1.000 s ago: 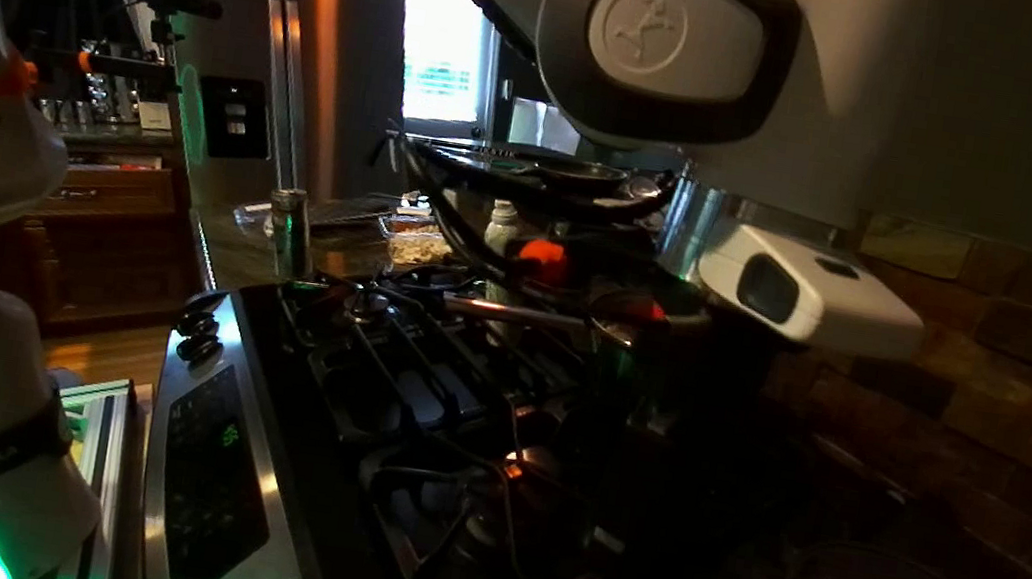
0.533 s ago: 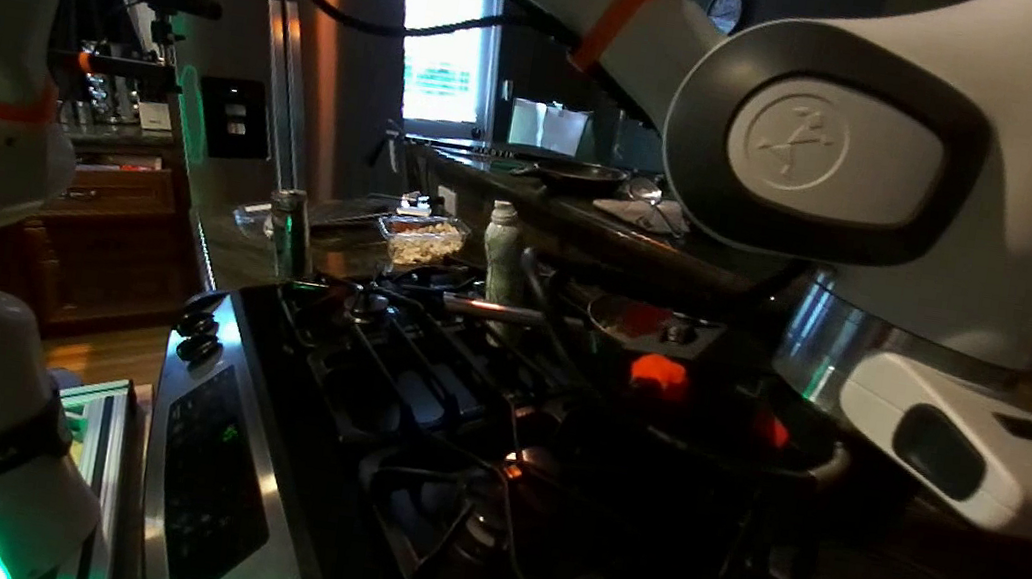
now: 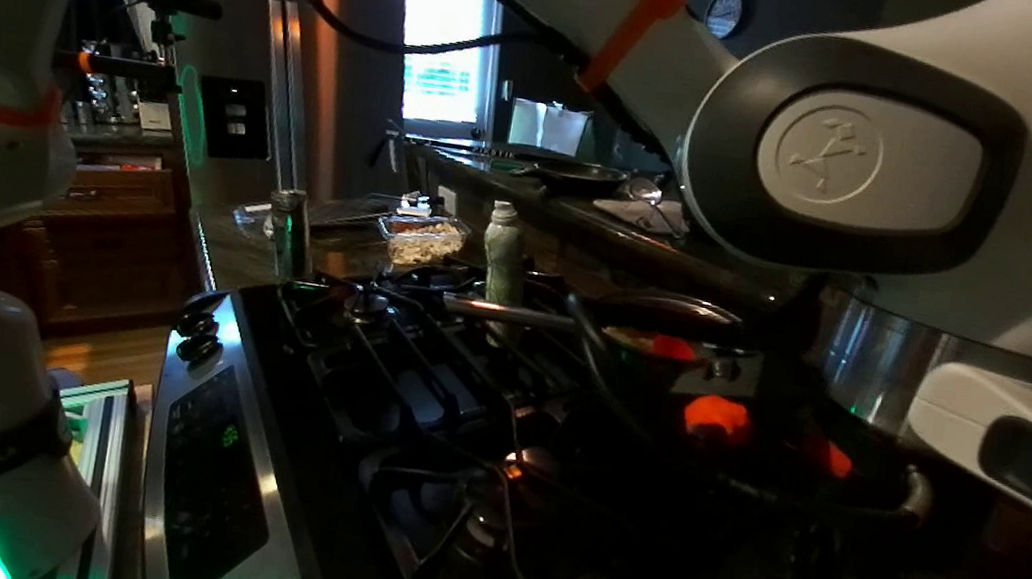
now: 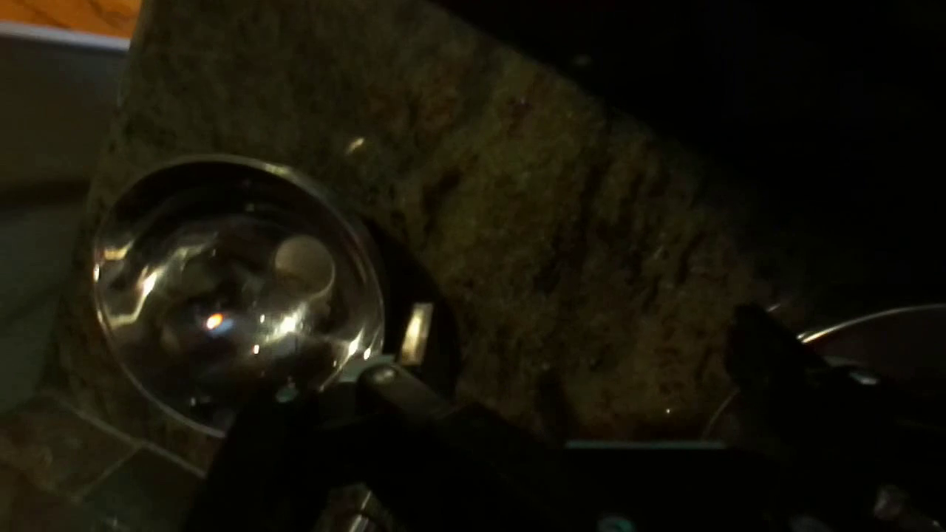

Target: Pick up the bowl on the counter and put it into the pan

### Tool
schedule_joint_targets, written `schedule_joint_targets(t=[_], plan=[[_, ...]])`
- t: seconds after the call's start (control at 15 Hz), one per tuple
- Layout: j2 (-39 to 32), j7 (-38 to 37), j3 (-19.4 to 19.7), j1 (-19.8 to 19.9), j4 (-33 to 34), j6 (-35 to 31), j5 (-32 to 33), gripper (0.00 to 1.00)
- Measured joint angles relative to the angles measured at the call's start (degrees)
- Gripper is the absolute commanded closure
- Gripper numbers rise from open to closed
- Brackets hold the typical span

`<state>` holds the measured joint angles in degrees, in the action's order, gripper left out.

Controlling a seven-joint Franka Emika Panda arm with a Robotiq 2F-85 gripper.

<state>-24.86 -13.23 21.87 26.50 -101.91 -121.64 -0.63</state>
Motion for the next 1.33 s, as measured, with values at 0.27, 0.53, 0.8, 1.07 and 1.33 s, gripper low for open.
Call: schedule_joint_targets(t=[0.27,0.53,0.8,1.07,1.33], plan=[[-3.26,5.49,0.78,1.52,1.33,-6.22,2.31,0.00],[-7.62,8.09,0.93,3.63,3.82,-7.23,2.32,0.00],[-10.49,8.12,0.93,4.50,5.96,-7.06,2.30,0.04],[-11.48,8.06,0.79,4.62,6.82,-5.54,1.88,0.01],[-11.42,7.54,0.79,4.84,7.45,-4.16,0.62,0.00]])
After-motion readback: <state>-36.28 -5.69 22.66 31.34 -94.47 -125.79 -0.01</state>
